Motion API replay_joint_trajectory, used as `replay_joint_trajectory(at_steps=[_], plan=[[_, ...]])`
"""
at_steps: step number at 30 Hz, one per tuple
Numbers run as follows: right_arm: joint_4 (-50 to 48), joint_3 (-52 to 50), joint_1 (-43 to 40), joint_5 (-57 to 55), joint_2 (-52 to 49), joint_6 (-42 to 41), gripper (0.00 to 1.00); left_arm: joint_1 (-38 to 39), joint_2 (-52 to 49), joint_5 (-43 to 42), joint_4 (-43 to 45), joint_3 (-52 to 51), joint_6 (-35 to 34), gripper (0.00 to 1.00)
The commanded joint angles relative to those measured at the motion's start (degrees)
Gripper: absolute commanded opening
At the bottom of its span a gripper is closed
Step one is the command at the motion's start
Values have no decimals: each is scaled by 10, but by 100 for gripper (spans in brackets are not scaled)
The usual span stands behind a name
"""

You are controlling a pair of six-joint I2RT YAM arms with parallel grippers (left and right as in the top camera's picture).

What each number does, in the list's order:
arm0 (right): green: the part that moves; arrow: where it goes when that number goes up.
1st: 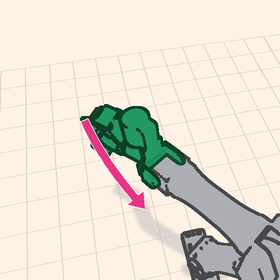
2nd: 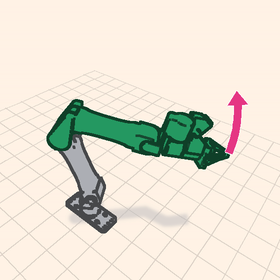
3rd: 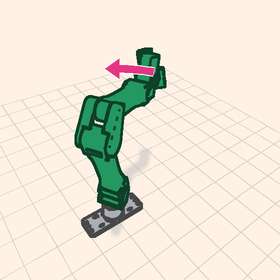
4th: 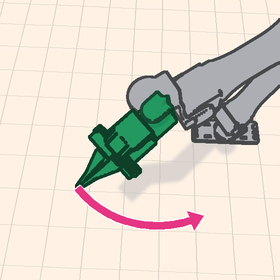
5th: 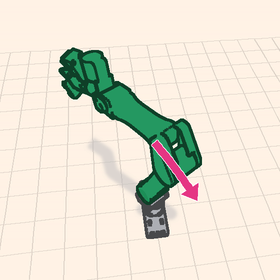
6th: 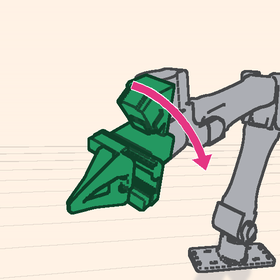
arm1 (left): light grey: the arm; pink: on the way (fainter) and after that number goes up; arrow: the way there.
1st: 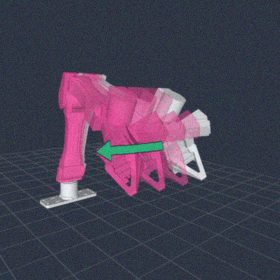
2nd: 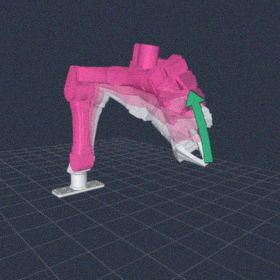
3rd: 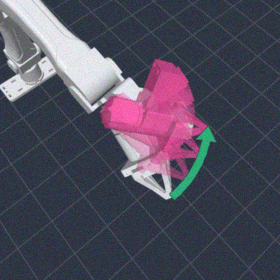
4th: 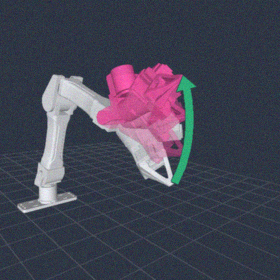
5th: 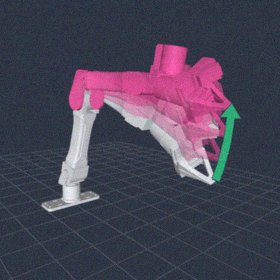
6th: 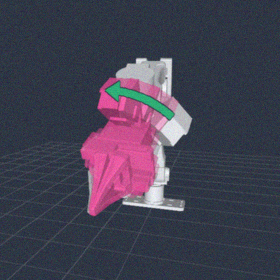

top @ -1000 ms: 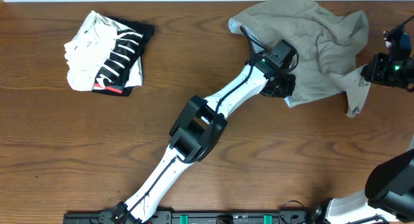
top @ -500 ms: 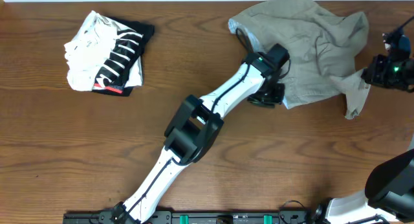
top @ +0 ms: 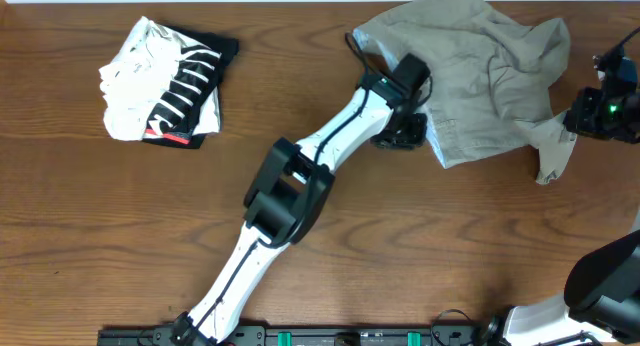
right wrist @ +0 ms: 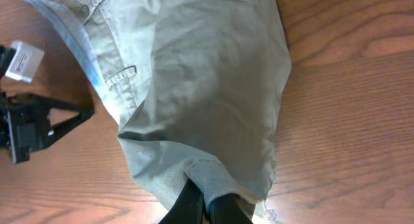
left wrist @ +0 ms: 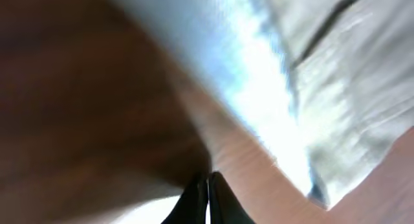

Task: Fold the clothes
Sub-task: 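Pull the waist edge down-left with the left gripper, spreading the shorts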

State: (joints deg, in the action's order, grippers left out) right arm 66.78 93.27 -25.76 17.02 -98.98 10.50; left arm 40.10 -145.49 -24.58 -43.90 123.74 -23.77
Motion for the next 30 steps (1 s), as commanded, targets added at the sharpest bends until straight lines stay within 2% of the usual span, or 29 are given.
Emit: replay_joint_trajectory(at_steps=[1,6,11,13,20,30], plan=[[0,2,-1,-3,5,-9,3,27,16,11,49,-9,0,6],[0,2,-1,-3,5,-9,3,49,-2,12,105,-9,-21,6],[0,2,-1,-3,5,-9,3,59,-4,13,126,-9,-23,6],[-1,2,-1,-3,5,-9,3,59,-4,16,124,-9,-25,6],[1,2,-1,-3,5,-13,3,66,-4,105,120,-39,-36,6],[1,-1,-1,-12,5,-13,8,66,-4,123,133,-105,-35,6]])
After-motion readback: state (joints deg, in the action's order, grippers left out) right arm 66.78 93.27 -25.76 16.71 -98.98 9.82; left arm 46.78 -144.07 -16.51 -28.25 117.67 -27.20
